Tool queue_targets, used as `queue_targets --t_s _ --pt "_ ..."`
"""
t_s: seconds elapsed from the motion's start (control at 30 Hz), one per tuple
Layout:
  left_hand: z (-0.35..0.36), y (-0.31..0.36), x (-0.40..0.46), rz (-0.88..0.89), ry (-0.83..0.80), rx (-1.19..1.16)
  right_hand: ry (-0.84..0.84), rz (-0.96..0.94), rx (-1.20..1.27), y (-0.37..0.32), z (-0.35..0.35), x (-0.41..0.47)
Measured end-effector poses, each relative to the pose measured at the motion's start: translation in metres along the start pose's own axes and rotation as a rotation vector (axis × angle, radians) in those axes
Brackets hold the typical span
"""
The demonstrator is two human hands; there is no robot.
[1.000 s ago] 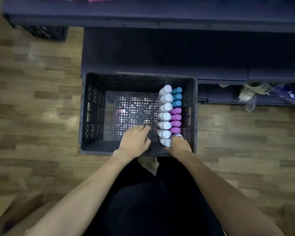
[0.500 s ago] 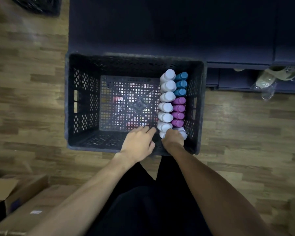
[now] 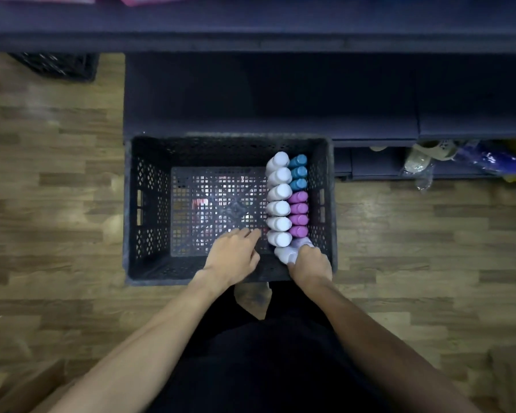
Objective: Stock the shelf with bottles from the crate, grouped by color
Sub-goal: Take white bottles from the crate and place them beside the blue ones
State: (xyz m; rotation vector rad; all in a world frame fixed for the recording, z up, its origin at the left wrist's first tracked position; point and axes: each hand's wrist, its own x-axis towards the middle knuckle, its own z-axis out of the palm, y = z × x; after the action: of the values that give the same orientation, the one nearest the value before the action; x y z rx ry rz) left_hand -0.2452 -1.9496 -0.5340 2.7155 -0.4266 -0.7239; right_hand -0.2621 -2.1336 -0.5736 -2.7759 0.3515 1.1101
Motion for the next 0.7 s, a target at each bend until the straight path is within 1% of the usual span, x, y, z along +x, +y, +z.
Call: queue_targets --t_s 0.23,0.53,0.7 --pt "-0.033 -0.003 -0.007 0.082 0.077 0.043 0.121 0.05 0.077 -0.005 -0.04 -0.046" --pt "-0.076 -0.011 -0.002 0.149 0.245 0.042 0.492 -0.098 0.4 -0.02 -0.092 -0.075" --pt "-0.117 -0.007 0.011 0.175 0.372 0.074 0.67 -0.22 0.54 -0.036 -0.148 -0.085"
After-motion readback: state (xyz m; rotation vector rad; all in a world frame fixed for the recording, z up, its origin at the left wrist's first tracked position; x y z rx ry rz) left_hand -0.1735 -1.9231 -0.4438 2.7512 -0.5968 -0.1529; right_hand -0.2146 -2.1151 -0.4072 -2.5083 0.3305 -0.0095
